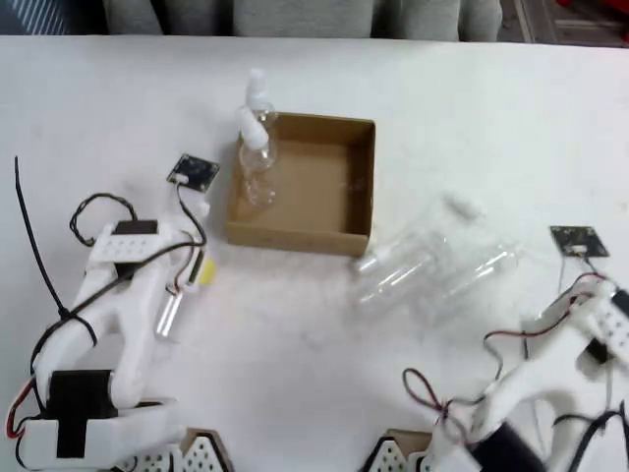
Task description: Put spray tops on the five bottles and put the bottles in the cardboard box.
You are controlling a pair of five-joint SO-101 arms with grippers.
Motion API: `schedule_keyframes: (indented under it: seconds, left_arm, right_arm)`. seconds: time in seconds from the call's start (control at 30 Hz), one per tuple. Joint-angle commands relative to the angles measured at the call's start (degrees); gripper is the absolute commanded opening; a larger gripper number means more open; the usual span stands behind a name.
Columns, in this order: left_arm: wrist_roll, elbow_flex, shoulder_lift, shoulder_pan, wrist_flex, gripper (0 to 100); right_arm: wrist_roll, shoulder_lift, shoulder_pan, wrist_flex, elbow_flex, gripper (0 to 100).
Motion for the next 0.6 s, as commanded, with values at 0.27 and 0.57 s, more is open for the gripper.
schedule_keyframes:
  seconds: [0.27,0.57]
  left_arm:
    - [-0.7,-0.3,-0.1,0.2,-1.1,3]
    - [-0.7,-0.3,-0.1,0.1,-1.1,3]
  right_arm:
    - [1.2,-0.9,-2.9,-14.0,5.7,17.6]
    - [1.6,6.9,-4.6,-18.5,4.7,17.6]
